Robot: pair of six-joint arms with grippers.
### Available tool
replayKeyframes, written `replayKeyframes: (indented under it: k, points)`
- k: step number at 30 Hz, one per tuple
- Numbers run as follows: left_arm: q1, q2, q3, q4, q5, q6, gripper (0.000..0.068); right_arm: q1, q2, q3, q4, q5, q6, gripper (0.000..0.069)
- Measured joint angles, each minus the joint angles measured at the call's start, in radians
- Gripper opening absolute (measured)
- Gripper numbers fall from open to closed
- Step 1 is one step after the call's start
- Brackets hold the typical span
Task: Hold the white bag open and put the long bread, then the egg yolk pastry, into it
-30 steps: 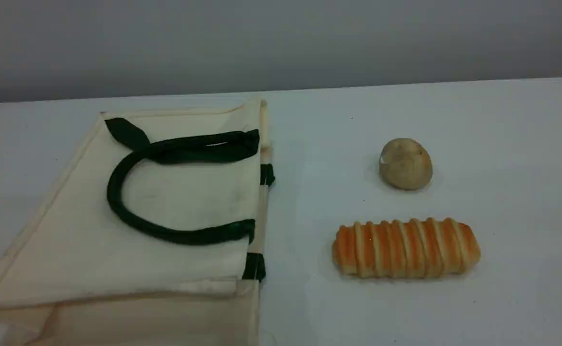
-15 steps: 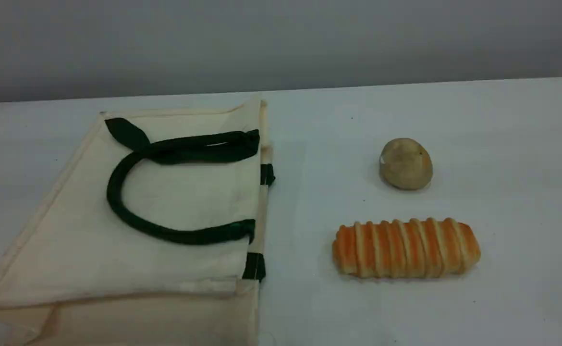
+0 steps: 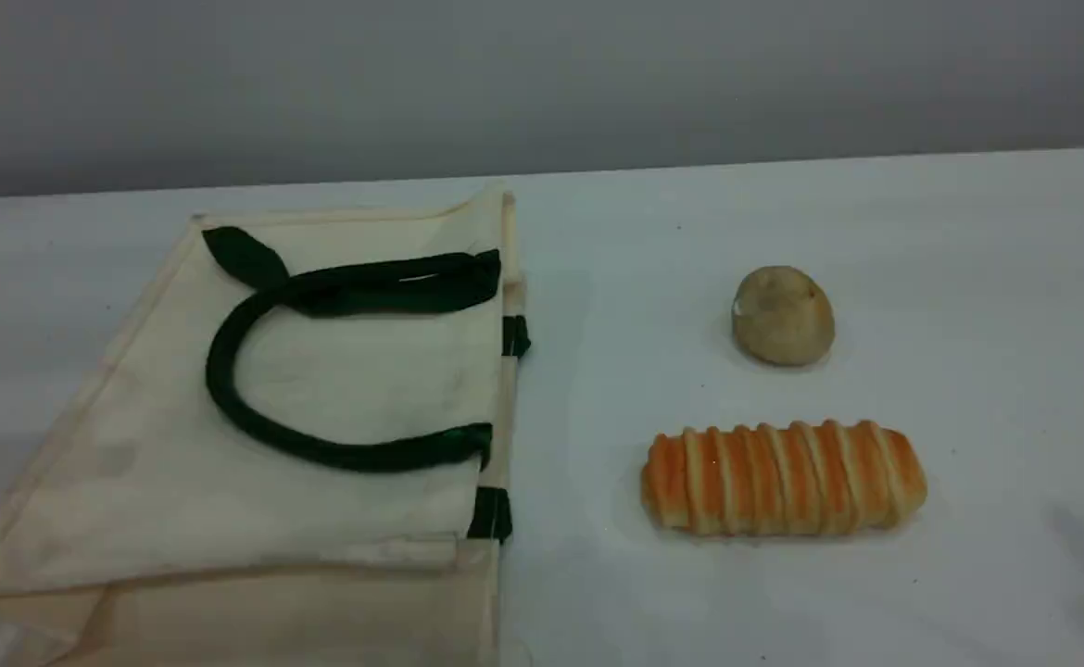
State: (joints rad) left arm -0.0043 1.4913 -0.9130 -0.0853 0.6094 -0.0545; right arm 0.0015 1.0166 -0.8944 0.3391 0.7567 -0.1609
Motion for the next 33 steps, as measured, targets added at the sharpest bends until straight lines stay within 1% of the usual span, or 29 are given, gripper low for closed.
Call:
replayKeyframes:
  k: [3, 5, 10, 15, 18, 23, 28, 33]
  points:
    - [-0.021, 0.096, -0.033, 0.004, -0.042, 0.0, 0.0442, 0.0, 0.026, -0.016, 0.0, -0.001, 0.0, 0.0549]
    - [-0.043, 0.16, -0.07, 0.005, -0.042, 0.0, 0.0442, 0.0, 0.034, -0.024, 0.0, -0.004, 0.0, 0.0549]
    - [-0.115, 0.317, -0.184, 0.004, -0.043, -0.014, 0.0442, 0.0, 0.034, -0.024, -0.001, -0.005, -0.001, 0.0549]
    - [-0.183, 0.449, -0.313, 0.003, -0.03, -0.064, 0.0442, 0.0, 0.033, -0.024, -0.001, -0.005, -0.001, 0.0549]
    - [-0.21, 0.519, -0.376, 0.003, -0.01, -0.094, 0.0442, 0.0, 0.033, -0.024, -0.001, -0.006, -0.006, 0.0549]
    - [-0.218, 0.597, -0.439, 0.008, 0.017, -0.136, 0.0442, 0.0, 0.033, -0.024, -0.002, -0.006, -0.011, 0.0549]
    - [-0.217, 0.618, -0.439, 0.024, -0.011, -0.144, 0.0442, 0.0, 0.033, -0.024, -0.003, -0.006, -0.011, 0.0549]
    - [-0.217, 0.659, -0.446, 0.037, -0.01, -0.163, 0.0442, 0.0, 0.033, -0.024, -0.005, -0.007, -0.01, 0.0549]
